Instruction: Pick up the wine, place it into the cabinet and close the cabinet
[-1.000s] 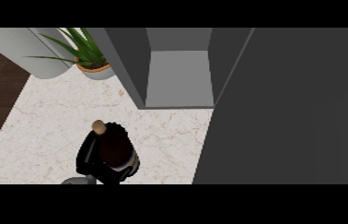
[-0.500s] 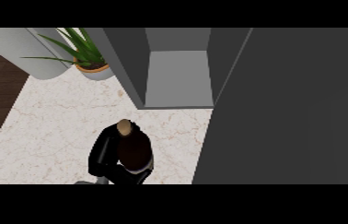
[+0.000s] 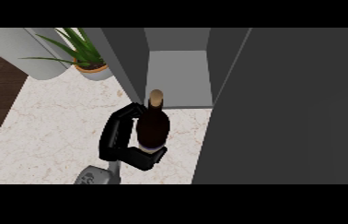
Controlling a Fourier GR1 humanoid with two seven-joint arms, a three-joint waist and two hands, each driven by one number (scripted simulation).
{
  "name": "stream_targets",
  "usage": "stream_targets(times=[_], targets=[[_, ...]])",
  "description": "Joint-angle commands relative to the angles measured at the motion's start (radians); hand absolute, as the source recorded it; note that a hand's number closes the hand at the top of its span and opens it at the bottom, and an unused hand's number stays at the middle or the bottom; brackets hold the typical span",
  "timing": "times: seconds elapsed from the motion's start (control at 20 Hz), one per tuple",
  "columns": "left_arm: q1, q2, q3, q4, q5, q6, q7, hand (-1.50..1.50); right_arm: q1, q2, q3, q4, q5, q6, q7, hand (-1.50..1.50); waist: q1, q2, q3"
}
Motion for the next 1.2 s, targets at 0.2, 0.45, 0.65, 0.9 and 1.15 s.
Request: stream_targets(times=[0.2, 0.45, 0.65, 0.9, 1.15], targets=[[-0.220, 0.012, 0.079, 0.133, -0.030, 0.067, 0.068, 1.50, 0.067, -0.006, 0.001, -0.135, 0.007, 0.003, -0.001, -1.50, 0.002, 0.003, 0.000], [-0.249, -0.001, 0.051, 0.184, -0.044, 0.080, 0.051, 1.50, 0.053, -0.048, -0.019, -0.224, 0.010, 0.001, 0.083, -1.50, 0.001, 0.001, 0.000], [-0.407, -0.001, 0.118, 0.418, -0.017, 0.056, -0.015, 1.50, 0.082, -0.007, 0.079, -0.160, 0.050, -0.017, -0.010, -1.50, -0.017, 0.005, -0.001], [-0.444, -0.001, 0.072, 0.481, 0.017, 0.107, -0.050, 1.50, 0.089, -0.021, 0.010, -0.142, -0.025, 0.008, -0.043, -1.50, -0.011, 0.006, 0.000], [-0.483, -0.001, 0.033, 0.501, 0.074, 0.142, -0.039, 1.50, 0.088, -0.033, 0.004, -0.162, -0.048, 0.011, -0.034, -1.50, -0.029, 0.007, 0.000]])
